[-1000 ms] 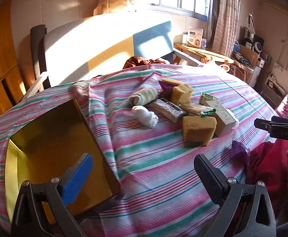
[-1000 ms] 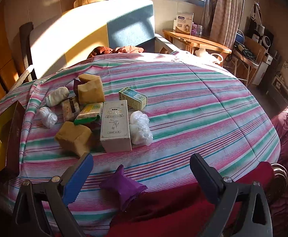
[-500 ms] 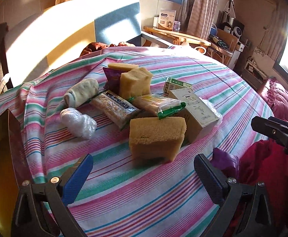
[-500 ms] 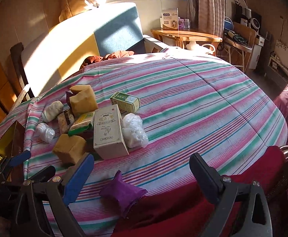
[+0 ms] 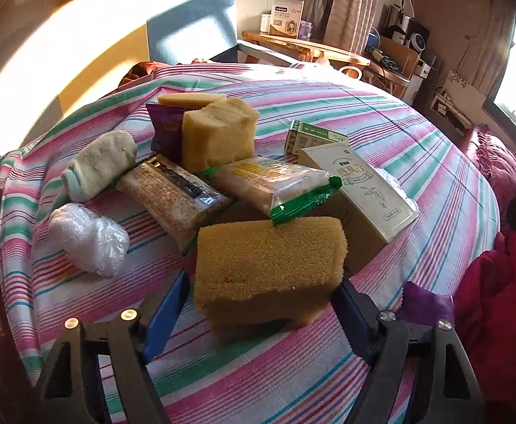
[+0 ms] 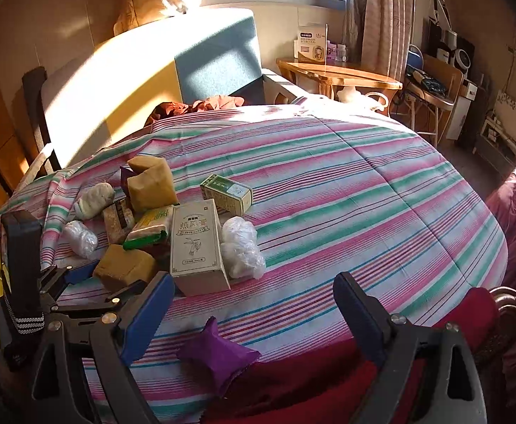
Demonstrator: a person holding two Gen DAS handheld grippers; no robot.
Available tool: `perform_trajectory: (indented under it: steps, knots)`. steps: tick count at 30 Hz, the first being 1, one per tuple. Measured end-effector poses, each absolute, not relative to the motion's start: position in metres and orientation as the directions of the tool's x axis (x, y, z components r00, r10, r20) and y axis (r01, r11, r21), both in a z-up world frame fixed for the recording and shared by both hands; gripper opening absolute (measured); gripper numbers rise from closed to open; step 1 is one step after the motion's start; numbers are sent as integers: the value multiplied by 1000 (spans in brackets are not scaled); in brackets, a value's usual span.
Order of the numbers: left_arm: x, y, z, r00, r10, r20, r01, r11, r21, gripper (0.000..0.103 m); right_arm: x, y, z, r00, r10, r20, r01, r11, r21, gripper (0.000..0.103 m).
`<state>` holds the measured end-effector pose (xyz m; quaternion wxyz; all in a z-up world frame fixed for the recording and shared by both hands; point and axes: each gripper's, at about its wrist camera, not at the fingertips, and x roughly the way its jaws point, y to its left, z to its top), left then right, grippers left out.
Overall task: Organize objects
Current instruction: 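Grasp the yellow sponge with the left tool, then grasp the purple packet with the right tool while the left tool holds the sponge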
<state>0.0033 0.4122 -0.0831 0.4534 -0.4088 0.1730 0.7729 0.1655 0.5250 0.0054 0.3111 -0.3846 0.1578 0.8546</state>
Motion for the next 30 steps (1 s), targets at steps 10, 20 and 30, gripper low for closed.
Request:
perform_trajectory:
  steps: [10,20,30]
  knots:
    - [21,366,-63,-253,612,-749,-835,-529,-151,71,154,538,33,-445,565,-695,-771,-636,-23,93]
    - [31,320,-30,-299,650,-699,-823,-547,-156,71,149,523,14,-452,415,-789,-652,-758,-25,93]
    - [35,278,-14,-339,661,-669,-793,-584,-175,71,121,503,-36,-290,119,-950,-380,-925,1,91]
